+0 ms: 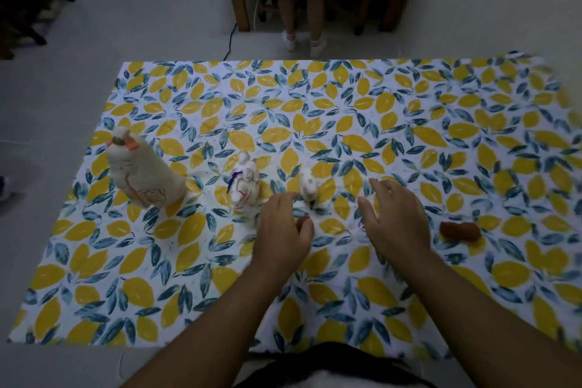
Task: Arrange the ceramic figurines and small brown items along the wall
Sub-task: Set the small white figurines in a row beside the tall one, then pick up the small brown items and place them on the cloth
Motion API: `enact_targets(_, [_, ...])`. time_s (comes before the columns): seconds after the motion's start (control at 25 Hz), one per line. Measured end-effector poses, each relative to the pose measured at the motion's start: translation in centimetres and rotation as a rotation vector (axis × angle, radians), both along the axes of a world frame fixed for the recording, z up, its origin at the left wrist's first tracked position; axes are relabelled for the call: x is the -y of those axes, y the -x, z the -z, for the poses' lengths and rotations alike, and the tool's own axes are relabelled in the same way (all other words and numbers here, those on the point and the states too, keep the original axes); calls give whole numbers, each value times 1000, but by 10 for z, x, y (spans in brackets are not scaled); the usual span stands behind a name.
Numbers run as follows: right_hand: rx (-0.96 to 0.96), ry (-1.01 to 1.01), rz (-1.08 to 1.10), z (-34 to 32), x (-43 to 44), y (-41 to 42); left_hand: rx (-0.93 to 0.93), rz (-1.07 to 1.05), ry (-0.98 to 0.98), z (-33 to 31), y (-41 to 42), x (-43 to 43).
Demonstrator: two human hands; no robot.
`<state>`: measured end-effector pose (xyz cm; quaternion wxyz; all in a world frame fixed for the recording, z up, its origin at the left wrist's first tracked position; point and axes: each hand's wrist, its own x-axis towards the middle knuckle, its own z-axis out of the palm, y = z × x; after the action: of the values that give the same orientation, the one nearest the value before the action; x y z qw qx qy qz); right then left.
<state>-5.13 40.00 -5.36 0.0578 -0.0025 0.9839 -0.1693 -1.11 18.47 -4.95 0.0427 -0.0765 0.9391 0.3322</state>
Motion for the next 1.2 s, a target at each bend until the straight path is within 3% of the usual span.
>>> enact_targets(0.12, [18,-78,39,7,-43,-9,202,-26,86,20,-3,-18])
enact_targets(0.24, [31,-120,107,14,-85,-17,208,54,118,31,-1,-40])
enact_targets(0.48, [118,56,457,23,-140,-22,92,176,-32,31,7,-102])
enact_targets(0.64, [242,342,572,20,-148,-8,37,177,-120,25,18,-126])
enact_targets(0.76, [259,422,421,17,-138,3,-20,115,-173,21,24,-128])
enact_targets(1.0, [115,511,1,11,-98,25,-91,37,-220,18,48,-118])
enact_targets(1.2, [66,545,-93,14,-78,53,-95,26,-254,24,65,-117])
